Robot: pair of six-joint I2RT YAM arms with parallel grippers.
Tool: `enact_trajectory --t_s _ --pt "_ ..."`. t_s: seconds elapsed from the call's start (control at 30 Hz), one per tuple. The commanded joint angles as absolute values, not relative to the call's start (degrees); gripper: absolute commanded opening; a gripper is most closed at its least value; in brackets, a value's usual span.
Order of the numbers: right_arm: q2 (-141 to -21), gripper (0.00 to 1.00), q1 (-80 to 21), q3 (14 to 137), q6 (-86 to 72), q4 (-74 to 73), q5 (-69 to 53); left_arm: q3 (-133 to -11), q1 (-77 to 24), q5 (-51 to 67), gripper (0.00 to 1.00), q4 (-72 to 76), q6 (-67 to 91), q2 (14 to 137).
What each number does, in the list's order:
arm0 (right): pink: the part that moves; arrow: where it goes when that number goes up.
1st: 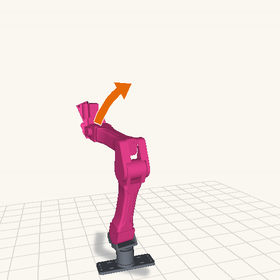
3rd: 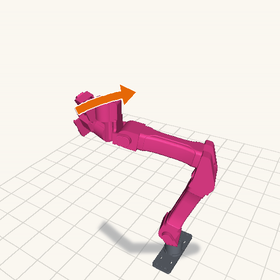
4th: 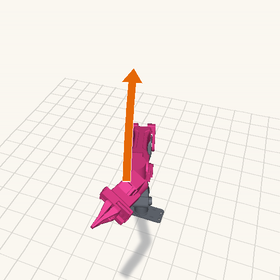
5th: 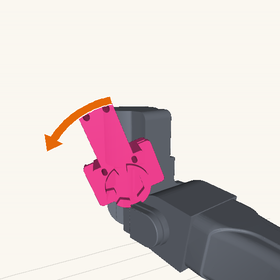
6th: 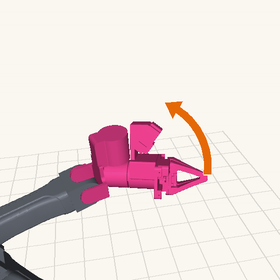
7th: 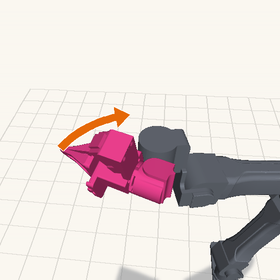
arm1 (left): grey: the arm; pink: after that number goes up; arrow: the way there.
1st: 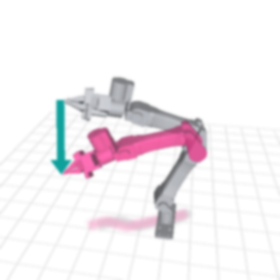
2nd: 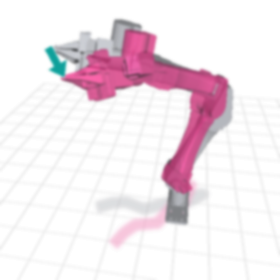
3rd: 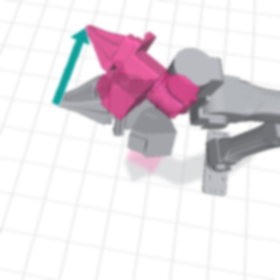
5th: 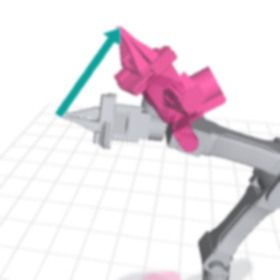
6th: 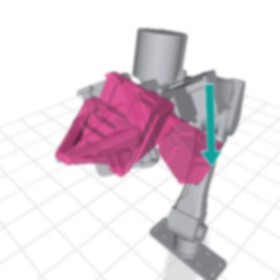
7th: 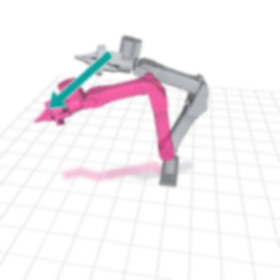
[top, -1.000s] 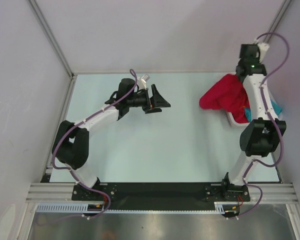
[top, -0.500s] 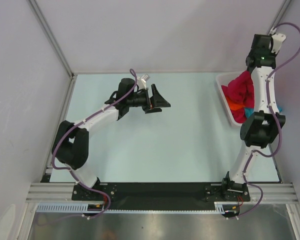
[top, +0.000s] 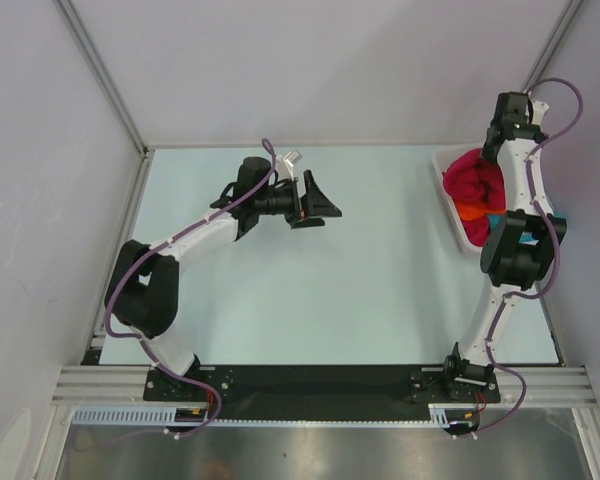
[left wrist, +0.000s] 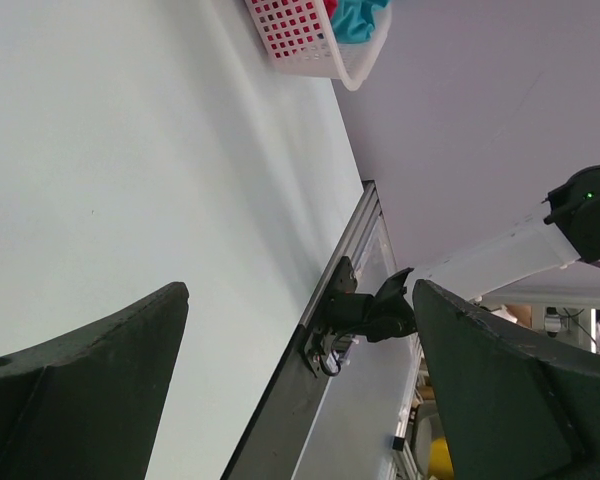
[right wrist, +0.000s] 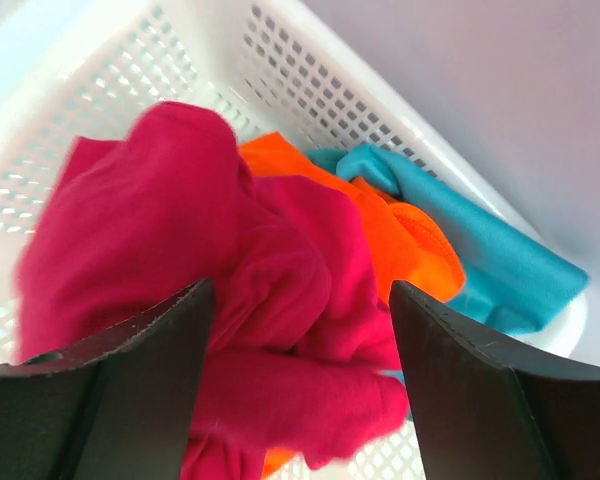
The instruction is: Fold and stack the t-shirts
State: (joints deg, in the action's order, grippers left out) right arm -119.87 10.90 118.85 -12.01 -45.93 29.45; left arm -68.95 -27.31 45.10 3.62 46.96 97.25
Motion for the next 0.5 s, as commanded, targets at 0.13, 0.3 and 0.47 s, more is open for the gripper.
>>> enact_trajectory --t_s 0.13,0.3,0.47 --pt "-103.2 0.86 8.09 109.2 -12.21 -40.7 31.12 -69.87 -27.6 46.06 1.0 4.48 44.65 96.86" --pt "-94.76 0.86 7.39 93.89 -14.58 -38.85 27.17 -69.35 -27.6 46.05 1.0 4.31 44.38 96.07" --pt "-90.18 0.86 6.15 77.91 -19.93 -36.83 23.56 -68.38 -27.69 45.97 1.0 4.31 44.21 94.4"
